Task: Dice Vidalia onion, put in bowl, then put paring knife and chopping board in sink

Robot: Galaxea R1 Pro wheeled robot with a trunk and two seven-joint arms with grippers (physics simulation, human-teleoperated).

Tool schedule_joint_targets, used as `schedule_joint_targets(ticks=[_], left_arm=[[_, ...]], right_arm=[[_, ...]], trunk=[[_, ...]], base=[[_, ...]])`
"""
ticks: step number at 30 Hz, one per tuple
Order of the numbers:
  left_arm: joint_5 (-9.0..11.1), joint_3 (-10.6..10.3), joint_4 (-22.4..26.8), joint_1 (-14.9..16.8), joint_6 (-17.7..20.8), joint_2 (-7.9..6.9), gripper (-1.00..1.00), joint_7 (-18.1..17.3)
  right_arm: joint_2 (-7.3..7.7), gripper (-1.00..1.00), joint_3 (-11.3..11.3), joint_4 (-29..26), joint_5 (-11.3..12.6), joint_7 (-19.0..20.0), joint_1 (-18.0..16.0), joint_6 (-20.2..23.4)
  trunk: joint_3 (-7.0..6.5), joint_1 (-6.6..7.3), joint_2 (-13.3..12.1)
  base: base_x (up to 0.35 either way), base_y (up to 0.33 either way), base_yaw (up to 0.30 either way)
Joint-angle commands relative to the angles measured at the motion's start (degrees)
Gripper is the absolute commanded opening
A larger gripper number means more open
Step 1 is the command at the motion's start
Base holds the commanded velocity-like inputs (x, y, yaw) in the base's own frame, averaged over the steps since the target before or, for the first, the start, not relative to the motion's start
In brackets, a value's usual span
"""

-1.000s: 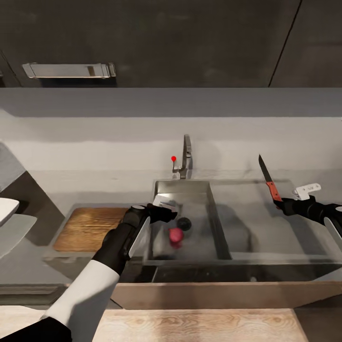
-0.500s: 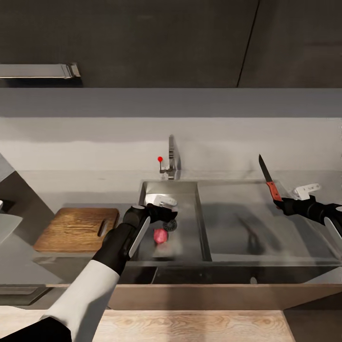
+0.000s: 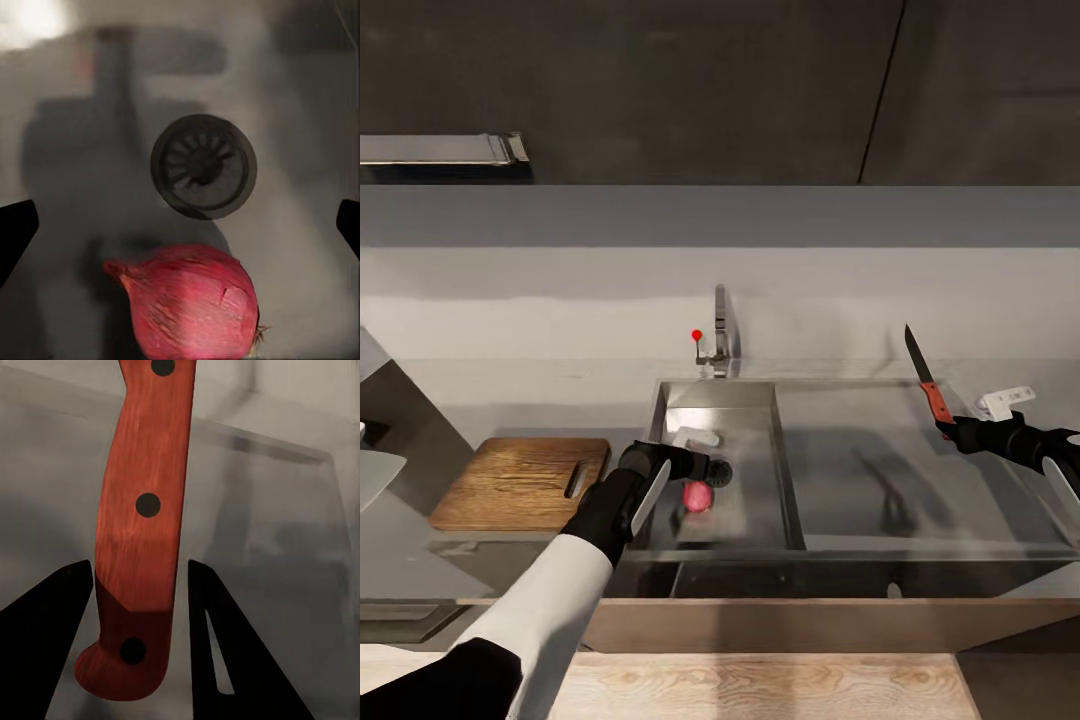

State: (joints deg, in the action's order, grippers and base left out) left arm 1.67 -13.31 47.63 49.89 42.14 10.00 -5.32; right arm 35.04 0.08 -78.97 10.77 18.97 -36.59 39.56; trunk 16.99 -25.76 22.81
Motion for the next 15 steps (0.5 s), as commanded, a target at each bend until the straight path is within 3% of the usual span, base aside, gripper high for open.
schedule_joint_targets(ticks=[1,7,15], left_arm=[[0.2,0.1,-0.6,0.3,0.3,0.0,1.0,0.6],[0.2,0.4,-4.4,2.0,0.3,0.0,1.0,3.6],[0.2,0.5,-10.8,5.3,0.2,0.0,1.0,4.2]], right_arm=[[0.03,-1.0,0.0,0.0,0.3,0.0,-0.1,0.3],[0.03,-1.0,0.0,0.0,0.3,0.0,-0.1,0.3],[0.03,-1.0,0.0,0.0,0.3,0.0,-0.1,0.3]], trunk=[[0.11,-0.03,0.1],[0.11,-0.03,0.1],[0.11,-0.03,0.1]], base=[[0.0,0.0,0.0],[0.0,0.0,0.0],[0.0,0.0,0.0]])
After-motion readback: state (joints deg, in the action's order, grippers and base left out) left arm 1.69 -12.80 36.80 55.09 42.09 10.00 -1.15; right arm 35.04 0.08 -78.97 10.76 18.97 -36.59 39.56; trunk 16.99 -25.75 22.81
